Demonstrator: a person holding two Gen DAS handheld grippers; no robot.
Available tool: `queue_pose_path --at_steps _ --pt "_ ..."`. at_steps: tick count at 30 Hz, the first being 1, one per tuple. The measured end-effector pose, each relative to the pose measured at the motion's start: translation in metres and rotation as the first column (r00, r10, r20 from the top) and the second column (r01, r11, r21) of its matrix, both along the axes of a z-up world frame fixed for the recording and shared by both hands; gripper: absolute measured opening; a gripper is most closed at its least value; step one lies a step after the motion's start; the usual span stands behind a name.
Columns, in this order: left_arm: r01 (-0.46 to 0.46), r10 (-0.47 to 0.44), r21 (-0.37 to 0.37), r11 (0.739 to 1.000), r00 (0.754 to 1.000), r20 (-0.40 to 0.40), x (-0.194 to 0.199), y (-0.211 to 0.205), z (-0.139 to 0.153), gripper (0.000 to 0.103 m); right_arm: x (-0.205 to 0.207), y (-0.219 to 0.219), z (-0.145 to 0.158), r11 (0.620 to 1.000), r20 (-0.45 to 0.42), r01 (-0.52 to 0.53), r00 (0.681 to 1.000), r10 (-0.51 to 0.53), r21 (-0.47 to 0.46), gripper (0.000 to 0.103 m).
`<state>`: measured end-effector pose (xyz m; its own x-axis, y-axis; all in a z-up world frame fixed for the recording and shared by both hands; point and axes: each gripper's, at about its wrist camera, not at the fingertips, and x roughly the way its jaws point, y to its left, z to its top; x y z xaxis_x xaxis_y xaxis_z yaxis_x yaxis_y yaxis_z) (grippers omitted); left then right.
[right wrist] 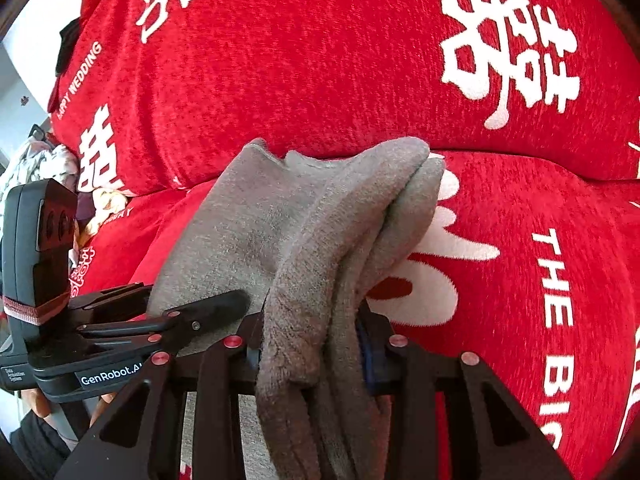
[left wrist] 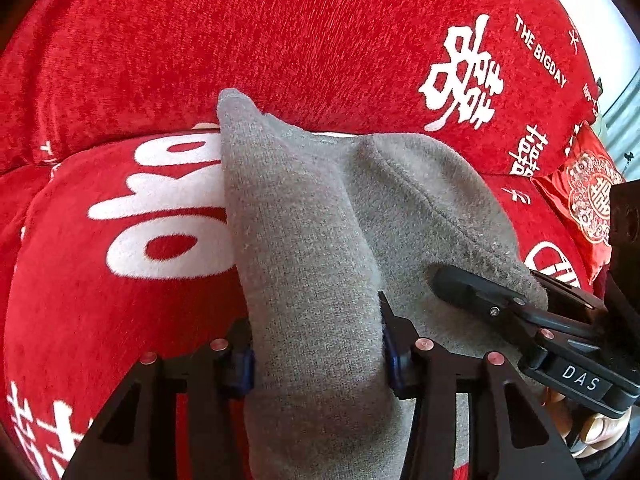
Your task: Fold small clothes
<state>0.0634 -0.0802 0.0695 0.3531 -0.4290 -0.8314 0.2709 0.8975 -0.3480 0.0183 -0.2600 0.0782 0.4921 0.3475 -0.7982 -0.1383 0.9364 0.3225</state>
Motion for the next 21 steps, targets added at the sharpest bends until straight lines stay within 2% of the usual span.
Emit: queue_pose_path --at_steps 11,21 --pt "-0.018 0.018 0.010 1.000 0.999 0.038 -0.048 0.023 0.018 0.049 -0.045 0.024 0.018 1.000 0.043 -0.030 0.999 0.030 -0.009 0.036" --pt "-0.030 0.027 0.034 0.999 0.998 0.065 -0.087 0.041 0.024 0.049 -0.078 0.045 0.018 0.999 0.060 -0.044 0.997 0.044 -0.003 0.036"
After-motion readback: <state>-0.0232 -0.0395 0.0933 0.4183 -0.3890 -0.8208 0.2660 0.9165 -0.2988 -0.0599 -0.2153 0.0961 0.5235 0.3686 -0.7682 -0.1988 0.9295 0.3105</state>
